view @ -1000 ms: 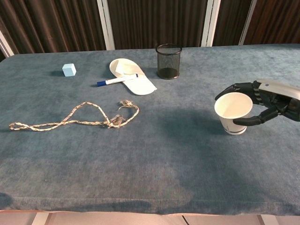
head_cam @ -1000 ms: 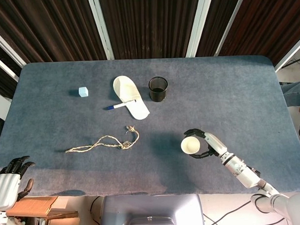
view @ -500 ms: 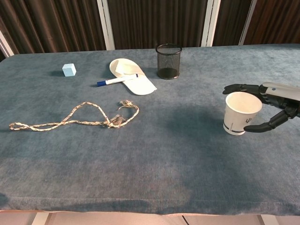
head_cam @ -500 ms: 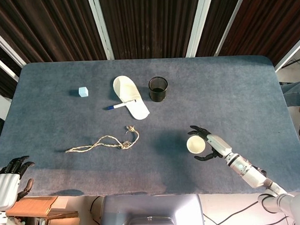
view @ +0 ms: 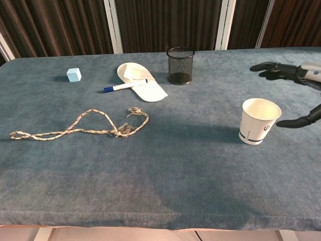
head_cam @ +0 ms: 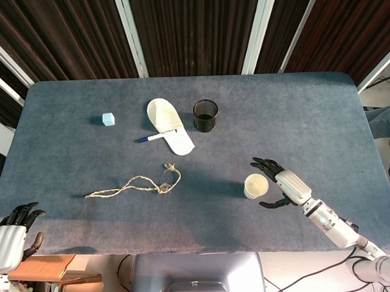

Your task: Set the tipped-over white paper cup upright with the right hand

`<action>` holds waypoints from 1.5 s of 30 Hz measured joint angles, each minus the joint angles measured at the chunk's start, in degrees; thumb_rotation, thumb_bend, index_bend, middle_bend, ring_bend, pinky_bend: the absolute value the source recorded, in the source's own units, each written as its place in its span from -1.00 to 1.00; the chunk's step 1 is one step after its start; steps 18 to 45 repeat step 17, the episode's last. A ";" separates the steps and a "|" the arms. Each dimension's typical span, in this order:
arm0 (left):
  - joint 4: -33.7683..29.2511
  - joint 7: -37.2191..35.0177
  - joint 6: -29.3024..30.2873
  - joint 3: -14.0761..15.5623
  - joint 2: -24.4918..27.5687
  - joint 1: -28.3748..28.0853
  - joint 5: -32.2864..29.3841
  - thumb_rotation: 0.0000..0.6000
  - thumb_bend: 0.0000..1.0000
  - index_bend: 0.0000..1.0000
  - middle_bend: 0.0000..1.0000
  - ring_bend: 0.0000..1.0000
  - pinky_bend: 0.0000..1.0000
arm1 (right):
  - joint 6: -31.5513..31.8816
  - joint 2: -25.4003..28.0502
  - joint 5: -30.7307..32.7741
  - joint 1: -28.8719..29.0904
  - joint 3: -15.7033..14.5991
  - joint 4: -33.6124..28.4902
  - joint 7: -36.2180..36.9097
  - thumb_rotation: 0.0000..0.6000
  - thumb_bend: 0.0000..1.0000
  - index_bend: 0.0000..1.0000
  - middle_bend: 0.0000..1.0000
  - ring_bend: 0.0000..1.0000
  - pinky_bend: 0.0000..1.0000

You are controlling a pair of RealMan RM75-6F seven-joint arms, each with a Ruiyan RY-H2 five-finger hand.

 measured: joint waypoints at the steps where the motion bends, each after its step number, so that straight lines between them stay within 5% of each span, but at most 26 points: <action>1: 0.01 0.06 -0.06 0.02 -0.03 -0.03 0.01 1.00 -0.23 -0.33 -0.61 -0.63 -0.17 | 1.06 0.93 -0.03 -0.49 0.24 -1.56 -2.64 1.00 -0.31 -1.00 -1.00 -1.00 -1.00; 9: -0.13 0.46 -0.18 0.16 -0.06 -0.05 0.07 1.00 -0.23 -0.33 -0.60 -0.63 -0.17 | 6.47 6.64 3.34 -5.84 2.46 -14.51 -30.93 1.00 -0.31 -1.00 -1.00 -1.00 -1.00; 13: -0.23 0.65 -0.24 0.08 -0.04 -0.05 -0.17 1.00 -0.23 -0.33 -0.60 -0.63 -0.17 | 7.96 10.26 8.53 -9.76 3.63 -24.91 -48.39 1.00 -0.31 -1.00 -1.00 -1.00 -1.00; 17: -0.20 0.83 -0.17 0.11 -0.16 -0.04 -0.07 1.00 -0.23 -0.33 -0.59 -0.63 -0.17 | 8.19 13.62 15.47 -13.18 5.12 -33.82 -58.51 1.00 -0.31 -1.00 -1.00 -1.00 -1.00; 45: -0.20 0.83 -0.17 0.11 -0.16 -0.04 -0.07 1.00 -0.23 -0.33 -0.59 -0.63 -0.17 | 8.19 13.62 15.47 -13.18 5.12 -33.82 -58.51 1.00 -0.31 -1.00 -1.00 -1.00 -1.00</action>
